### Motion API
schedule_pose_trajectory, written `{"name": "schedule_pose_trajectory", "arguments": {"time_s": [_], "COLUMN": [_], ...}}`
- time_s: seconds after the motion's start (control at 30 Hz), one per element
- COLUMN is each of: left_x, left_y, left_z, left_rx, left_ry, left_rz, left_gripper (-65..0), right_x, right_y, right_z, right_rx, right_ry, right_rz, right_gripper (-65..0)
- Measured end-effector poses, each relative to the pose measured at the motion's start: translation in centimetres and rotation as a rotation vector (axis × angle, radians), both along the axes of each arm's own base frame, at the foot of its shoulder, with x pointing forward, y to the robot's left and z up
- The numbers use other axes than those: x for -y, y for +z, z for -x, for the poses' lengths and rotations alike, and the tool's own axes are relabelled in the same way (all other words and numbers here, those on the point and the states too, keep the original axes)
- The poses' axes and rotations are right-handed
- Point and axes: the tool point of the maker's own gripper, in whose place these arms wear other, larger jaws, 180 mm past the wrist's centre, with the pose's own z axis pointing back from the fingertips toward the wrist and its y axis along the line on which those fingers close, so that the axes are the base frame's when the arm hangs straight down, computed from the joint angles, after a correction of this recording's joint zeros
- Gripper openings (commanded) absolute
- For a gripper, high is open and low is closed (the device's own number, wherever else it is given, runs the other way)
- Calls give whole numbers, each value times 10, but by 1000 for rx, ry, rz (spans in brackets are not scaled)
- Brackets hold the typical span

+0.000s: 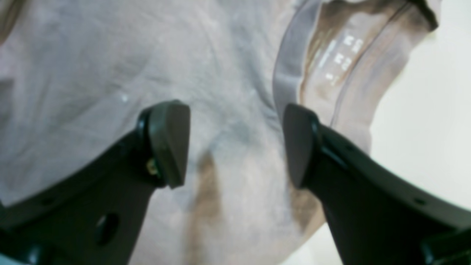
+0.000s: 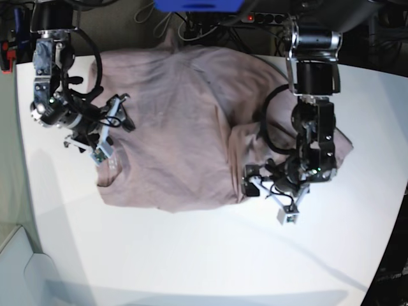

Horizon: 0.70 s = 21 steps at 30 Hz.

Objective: Layout the t-shirt on the table in an organized manner, then fold the t-shirt properly
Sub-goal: 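Drag the grasped shirt edge with the left gripper toward the right gripper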

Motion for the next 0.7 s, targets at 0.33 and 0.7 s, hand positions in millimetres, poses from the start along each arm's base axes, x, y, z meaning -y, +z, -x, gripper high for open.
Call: {"name": "schedule_pose_trajectory", "arguments": {"time_s": [0.33,0.7], "left_x": [11,26], "left_y": [-21,27], "left_z": [-6,-27], "left_rx": [-24,124], "left_ry": [14,13], "left_rz": [41,59], "left_gripper": [-546,-649], "right_x": [0,1], "right_y": [-2,-8], "right_z": [3,10], "right_rx": [-8,-27], "right_ry": [0,0], "right_rz": [-1,6], "right_gripper": [-249,-249]}}
